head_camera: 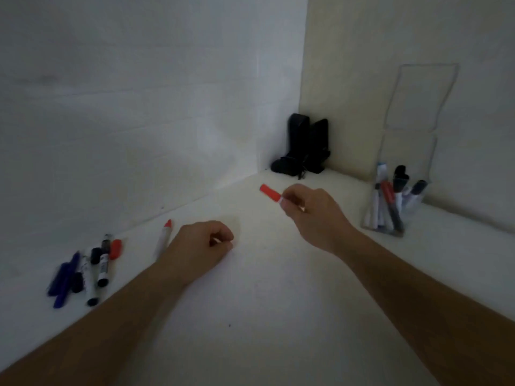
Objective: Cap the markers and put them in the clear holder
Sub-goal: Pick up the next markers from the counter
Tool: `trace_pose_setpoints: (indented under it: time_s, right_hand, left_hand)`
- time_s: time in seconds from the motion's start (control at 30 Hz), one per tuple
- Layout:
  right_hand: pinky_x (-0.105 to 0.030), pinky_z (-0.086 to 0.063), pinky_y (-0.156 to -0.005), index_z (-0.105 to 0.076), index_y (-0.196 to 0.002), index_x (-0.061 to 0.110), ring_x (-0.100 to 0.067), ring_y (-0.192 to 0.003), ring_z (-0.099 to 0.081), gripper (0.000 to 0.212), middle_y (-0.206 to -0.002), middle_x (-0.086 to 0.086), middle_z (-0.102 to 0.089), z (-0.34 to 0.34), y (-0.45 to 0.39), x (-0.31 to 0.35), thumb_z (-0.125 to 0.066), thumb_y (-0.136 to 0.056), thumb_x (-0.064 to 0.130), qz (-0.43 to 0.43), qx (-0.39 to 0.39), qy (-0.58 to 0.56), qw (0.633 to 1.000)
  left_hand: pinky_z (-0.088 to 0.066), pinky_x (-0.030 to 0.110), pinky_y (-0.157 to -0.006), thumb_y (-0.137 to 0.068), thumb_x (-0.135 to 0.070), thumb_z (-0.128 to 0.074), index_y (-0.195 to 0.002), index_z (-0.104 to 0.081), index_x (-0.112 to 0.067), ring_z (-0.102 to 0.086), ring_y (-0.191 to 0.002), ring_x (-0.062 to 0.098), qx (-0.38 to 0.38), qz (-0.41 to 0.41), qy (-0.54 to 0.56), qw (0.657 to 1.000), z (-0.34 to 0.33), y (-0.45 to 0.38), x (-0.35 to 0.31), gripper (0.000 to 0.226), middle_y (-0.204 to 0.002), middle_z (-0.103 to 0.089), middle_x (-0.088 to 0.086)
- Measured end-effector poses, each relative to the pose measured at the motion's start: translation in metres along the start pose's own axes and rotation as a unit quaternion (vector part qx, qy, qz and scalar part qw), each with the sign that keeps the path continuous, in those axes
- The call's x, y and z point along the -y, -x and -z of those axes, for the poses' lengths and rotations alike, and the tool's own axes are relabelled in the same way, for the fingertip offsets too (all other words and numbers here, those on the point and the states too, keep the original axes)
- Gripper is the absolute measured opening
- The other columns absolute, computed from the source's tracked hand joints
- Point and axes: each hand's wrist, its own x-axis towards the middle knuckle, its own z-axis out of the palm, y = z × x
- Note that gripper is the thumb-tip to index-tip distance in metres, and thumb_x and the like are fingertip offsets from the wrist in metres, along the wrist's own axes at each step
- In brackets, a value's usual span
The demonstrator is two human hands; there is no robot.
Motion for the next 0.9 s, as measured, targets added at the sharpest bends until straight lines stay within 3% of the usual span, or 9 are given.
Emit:
trace_pose_setpoints:
  time_s: [0.07, 0.13, 0.23, 0.33, 0.47, 0.6, 0.77, 0.83, 0.9]
  right_hand:
    - [-0.028, -0.046, -0.064, -0.059, -0.095, 0.033, -0.002, -0.067, -0.060, 0.009, -0.081, 0.009, -0.069, 0.035, 0.004, -0.011, -0.053, -0.100, 0.037, -0.010, -0.068, -0.060, 0.996]
    - [-0.018, -0.042, -0.060, -0.059, -0.098, 0.030, 0.001, -0.064, -0.058, 0.007, -0.083, 0.010, -0.069, 0.071, 0.007, -0.021, -0.054, -0.102, 0.030, -0.018, -0.126, -0.085, 0.988]
    - [-0.026, -0.049, -0.061, -0.058, -0.104, 0.030, -0.008, -0.067, -0.061, 0.004, -0.087, 0.008, -0.065, 0.123, 0.007, -0.042, -0.056, -0.101, 0.032, -0.050, -0.208, -0.066, 0.975]
    - [-0.038, -0.056, -0.078, -0.060, -0.107, 0.024, -0.017, -0.081, -0.063, 0.009, -0.096, 0.000, -0.064, 0.163, 0.002, -0.072, -0.056, -0.101, 0.029, -0.068, -0.255, -0.016, 0.964]
    - [-0.044, -0.060, -0.075, -0.057, -0.117, 0.026, -0.016, -0.077, -0.067, 0.019, -0.096, 0.004, -0.069, 0.173, 0.001, -0.105, -0.059, -0.099, 0.033, -0.096, -0.195, 0.109, 0.970]
    - [-0.039, -0.058, -0.065, -0.033, -0.132, 0.032, -0.023, -0.071, -0.065, 0.036, -0.092, -0.003, -0.070, 0.163, 0.001, -0.114, -0.053, -0.102, 0.028, -0.087, -0.117, 0.230, 0.962]
    - [-0.038, -0.059, -0.064, -0.028, -0.139, 0.038, -0.022, -0.069, -0.064, 0.041, -0.090, 0.001, -0.065, 0.159, -0.001, -0.118, -0.048, -0.104, 0.031, -0.060, -0.128, 0.244, 0.959]
    - [-0.038, -0.059, -0.065, -0.034, -0.133, 0.036, -0.021, -0.068, -0.063, 0.030, -0.087, 0.003, -0.063, 0.160, 0.001, -0.119, -0.045, -0.105, 0.032, -0.050, -0.137, 0.254, 0.956]
    - [-0.039, -0.059, -0.065, -0.046, -0.115, 0.031, -0.020, -0.067, -0.061, 0.011, -0.083, 0.002, -0.062, 0.161, 0.002, -0.119, -0.041, -0.105, 0.030, -0.066, -0.112, 0.289, 0.948]
  left_hand:
    - [-0.045, 0.015, -0.082, -0.087, -0.029, -0.072, -0.084, -0.068, -0.043, -0.063, -0.075, -0.011, 0.012, -0.039, 0.060, 0.997, -0.007, -0.012, -0.035, 0.015, -0.089, -0.071, -0.022]
    - [-0.045, 0.009, -0.072, -0.088, -0.032, -0.072, -0.091, -0.071, -0.041, -0.064, -0.083, -0.007, 0.006, -0.085, 0.108, 0.991, -0.016, -0.025, -0.081, 0.010, -0.094, -0.070, -0.022]
    - [-0.045, 0.008, -0.076, -0.090, -0.032, -0.071, -0.099, -0.072, -0.041, -0.063, -0.090, -0.004, 0.002, -0.139, 0.169, 0.976, -0.029, -0.044, -0.149, 0.013, -0.106, -0.066, -0.020]
    - [-0.044, 0.009, -0.088, -0.093, -0.027, -0.067, -0.120, -0.067, -0.035, -0.058, -0.102, 0.001, 0.006, -0.224, 0.131, 0.966, -0.048, -0.062, -0.200, 0.028, -0.125, -0.056, -0.017]
    - [-0.033, 0.033, -0.115, -0.095, -0.025, -0.061, -0.142, -0.051, -0.026, -0.041, -0.133, 0.016, 0.000, -0.294, 0.019, 0.956, -0.073, -0.076, -0.241, 0.049, -0.146, -0.046, -0.007]
    - [-0.028, 0.038, -0.114, -0.092, -0.032, -0.061, -0.149, -0.035, -0.031, -0.033, -0.138, 0.022, -0.001, -0.294, -0.088, 0.952, -0.101, -0.079, -0.248, 0.062, -0.154, -0.037, -0.007]
    - [-0.027, 0.039, -0.116, -0.093, -0.033, -0.062, -0.152, -0.029, -0.032, -0.033, -0.139, 0.021, -0.007, -0.290, -0.099, 0.952, -0.108, -0.080, -0.245, 0.068, -0.156, -0.035, -0.005]
    - [-0.025, 0.038, -0.117, -0.094, -0.032, -0.061, -0.154, -0.027, -0.032, -0.030, -0.141, 0.021, 0.003, -0.287, -0.087, 0.954, -0.107, -0.079, -0.245, 0.069, -0.158, -0.032, -0.005]
    - [-0.025, 0.036, -0.117, -0.095, -0.030, -0.060, -0.155, -0.025, -0.031, -0.029, -0.140, 0.021, 0.013, -0.287, -0.076, 0.955, -0.106, -0.078, -0.243, 0.070, -0.159, -0.030, -0.005]
